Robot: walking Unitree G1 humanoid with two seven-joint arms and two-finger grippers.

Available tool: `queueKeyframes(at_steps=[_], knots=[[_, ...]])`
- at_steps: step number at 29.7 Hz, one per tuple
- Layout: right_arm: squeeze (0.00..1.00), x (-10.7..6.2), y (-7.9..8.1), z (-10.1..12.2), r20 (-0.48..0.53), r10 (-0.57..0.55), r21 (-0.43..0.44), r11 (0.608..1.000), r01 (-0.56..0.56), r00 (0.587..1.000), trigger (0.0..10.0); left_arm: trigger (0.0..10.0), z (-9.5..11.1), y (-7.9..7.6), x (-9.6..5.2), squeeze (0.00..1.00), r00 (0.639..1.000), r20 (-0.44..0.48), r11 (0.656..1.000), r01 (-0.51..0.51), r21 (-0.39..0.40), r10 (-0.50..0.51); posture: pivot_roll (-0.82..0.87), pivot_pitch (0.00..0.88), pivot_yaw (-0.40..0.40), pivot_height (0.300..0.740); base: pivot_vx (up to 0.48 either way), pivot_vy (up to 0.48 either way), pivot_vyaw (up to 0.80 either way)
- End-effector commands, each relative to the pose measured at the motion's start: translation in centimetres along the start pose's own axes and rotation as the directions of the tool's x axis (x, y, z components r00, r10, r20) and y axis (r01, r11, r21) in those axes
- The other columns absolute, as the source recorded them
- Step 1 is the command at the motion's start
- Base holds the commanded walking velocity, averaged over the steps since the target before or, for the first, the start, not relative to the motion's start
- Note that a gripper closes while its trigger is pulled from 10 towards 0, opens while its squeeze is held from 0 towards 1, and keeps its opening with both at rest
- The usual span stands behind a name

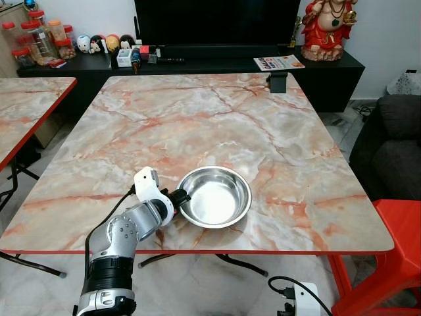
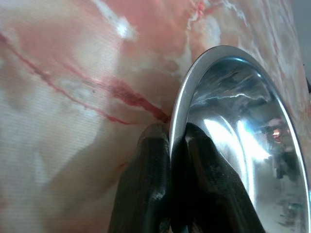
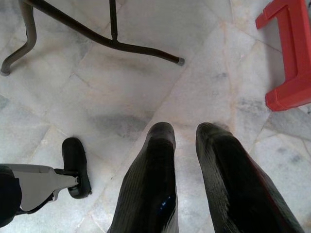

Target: Setting the table

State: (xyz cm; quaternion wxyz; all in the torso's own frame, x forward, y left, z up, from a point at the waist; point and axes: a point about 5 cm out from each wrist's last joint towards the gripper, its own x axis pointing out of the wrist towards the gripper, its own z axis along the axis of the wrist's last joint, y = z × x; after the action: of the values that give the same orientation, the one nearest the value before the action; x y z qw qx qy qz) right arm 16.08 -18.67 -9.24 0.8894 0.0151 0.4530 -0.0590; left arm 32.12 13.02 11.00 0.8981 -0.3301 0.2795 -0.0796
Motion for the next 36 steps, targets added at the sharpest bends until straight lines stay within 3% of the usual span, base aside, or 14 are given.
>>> queueKeyframes(at_steps=[1, 2, 9, 10, 11, 18, 25, 31, 32, 36], knots=[[0.0, 0.0, -0.1, 0.0, -0.004, -0.007, 0.013, 1.0, 0.007, 1.0, 10.0, 10.0, 0.1, 0.0, -0.2, 0.84, 1.0, -0.001, 1.0, -0.017, 0.014, 0.017, 0.0, 0.0, 0.018, 0.74, 0.0, 0.0, 0.0], [0.0, 0.0, -0.1, 0.0, -0.003, -0.007, 0.013, 1.0, 0.007, 1.0, 10.0, 10.0, 0.1, 0.1, -0.2, 0.98, 1.0, 0.0, 1.0, -0.019, 0.02, 0.019, 0.0, 0.0, 0.017, 0.74, 0.0, 0.0, 0.0], [0.0, 0.0, -0.1, 0.0, -0.003, -0.007, 0.013, 1.0, 0.007, 1.0, 10.0, 10.0, 0.0, 0.1, -0.3, 0.97, 1.0, -0.003, 0.999, -0.016, 0.05, 0.017, 0.0, 0.0, 0.014, 0.74, 0.0, 0.0, 0.0], [0.0, 0.0, -0.1, 0.0, -0.003, -0.007, 0.013, 1.0, 0.007, 1.0, 10.0, 10.0, 0.0, 0.1, -0.3, 0.62, 1.0, -0.002, 0.999, -0.017, 0.049, 0.017, 0.01, 0.0, 0.013, 0.74, 0.0, 0.0, 0.0], [0.0, 0.0, -0.1, 0.0, -0.005, -0.007, 0.013, 1.0, 0.007, 1.0, 10.0, 10.0, 0.0, 0.2, -0.4, 0.0, 1.0, 0.0, 0.999, -0.016, 0.049, 0.016, 0.01, 0.0, 0.013, 0.74, 0.0, 0.0, 0.0], [0.0, 0.0, 0.0, 0.0, -0.003, -0.006, 0.015, 1.0, 0.006, 1.0, 10.0, 10.0, 1.2, 0.9, -1.2, 0.0, 0.999, 0.044, 0.997, -0.03, 0.072, 0.027, 0.01, 0.0, 0.012, 0.74, 0.0, 0.0, 0.0], [0.0, 0.1, 0.0, 0.2, -0.002, -0.001, 0.011, 1.0, 0.001, 1.0, 10.0, 10.0, 2.8, 2.2, -3.1, 0.0, 0.995, 0.085, 0.993, 0.035, 0.115, -0.045, 0.03, 0.0, 0.001, 0.74, 0.0, 0.0, 0.0], [0.0, 0.1, 0.0, 0.2, -0.002, 0.0, 0.008, 1.0, 0.0, 1.0, 10.0, 10.0, 2.5, 2.1, -3.1, 0.0, 0.996, 0.069, 0.991, 0.055, 0.12, -0.063, 0.03, 0.0, -0.001, 0.74, 0.0, 0.0, 0.0], [0.0, 0.1, 0.0, 0.4, 0.002, 0.0, 0.006, 1.0, 0.0, 1.0, 10.0, 10.0, 1.8, 1.4, -2.9, 0.0, 0.994, 0.059, 0.988, 0.089, 0.126, -0.097, 0.02, 0.0, -0.001, 0.74, 0.0, 0.0, 0.0], [0.0, 0.1, -0.1, 0.4, 0.003, -0.003, 0.009, 1.0, 0.003, 1.0, 10.0, 10.0, 2.6, 1.6, -3.2, 0.0, 0.988, 0.114, 0.987, 0.085, 0.138, -0.101, 0.02, 0.0, -0.003, 0.74, 0.0, 0.0, 0.0]])
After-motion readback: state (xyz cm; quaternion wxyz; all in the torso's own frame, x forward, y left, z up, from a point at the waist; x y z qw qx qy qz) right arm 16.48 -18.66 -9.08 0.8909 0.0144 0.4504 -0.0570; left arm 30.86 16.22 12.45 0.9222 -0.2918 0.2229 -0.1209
